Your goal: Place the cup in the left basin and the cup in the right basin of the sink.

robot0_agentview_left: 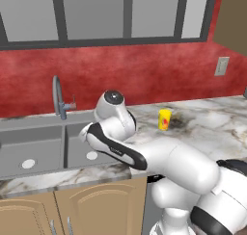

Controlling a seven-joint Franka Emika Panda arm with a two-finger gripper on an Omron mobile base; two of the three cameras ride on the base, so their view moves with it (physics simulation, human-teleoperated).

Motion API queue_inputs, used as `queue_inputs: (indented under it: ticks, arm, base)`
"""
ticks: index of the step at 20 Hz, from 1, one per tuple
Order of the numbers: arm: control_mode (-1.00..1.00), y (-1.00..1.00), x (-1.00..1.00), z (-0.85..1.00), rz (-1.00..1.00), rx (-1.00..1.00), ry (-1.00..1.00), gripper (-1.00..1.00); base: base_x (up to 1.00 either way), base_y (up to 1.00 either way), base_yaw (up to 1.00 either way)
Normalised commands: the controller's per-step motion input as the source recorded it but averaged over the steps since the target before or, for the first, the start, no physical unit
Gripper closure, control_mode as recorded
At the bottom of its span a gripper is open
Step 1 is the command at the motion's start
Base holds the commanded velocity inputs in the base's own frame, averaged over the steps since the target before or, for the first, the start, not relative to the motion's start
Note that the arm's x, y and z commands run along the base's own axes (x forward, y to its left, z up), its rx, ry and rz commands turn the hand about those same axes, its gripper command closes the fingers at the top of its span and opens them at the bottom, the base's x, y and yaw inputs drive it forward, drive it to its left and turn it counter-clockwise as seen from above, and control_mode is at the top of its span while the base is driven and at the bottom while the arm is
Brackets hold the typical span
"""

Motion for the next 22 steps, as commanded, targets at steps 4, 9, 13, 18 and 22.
queue_inputs:
  ticks: [4, 9, 13, 18, 22]
  arm:
    - [-1.0, 0.43, -0.08, 0.02, 0.12, 0.0, -0.01, 1.0]
    - [-1.0, 0.46, -0.12, 0.0, 0.11, 0.0, -0.11, 1.0]
    - [-1.0, 0.45, -0.16, 0.0, 0.12, 0.0, -0.12, 1.0]
    - [-1.0, 0.46, -0.12, 0.0, 0.1, 0.0, -0.1, 1.0]
    - [-1.0, 0.43, 0.01, 0.0, 0.09, 0.0, -0.01, 1.0]
  base:
    - [0.0, 0.0, 0.0]
    - [0.0, 0.0, 0.0]
    - [0.0, 0.0, 0.0]
    - [0.0, 0.0, 0.0]
    - [0.0, 0.0, 0.0]
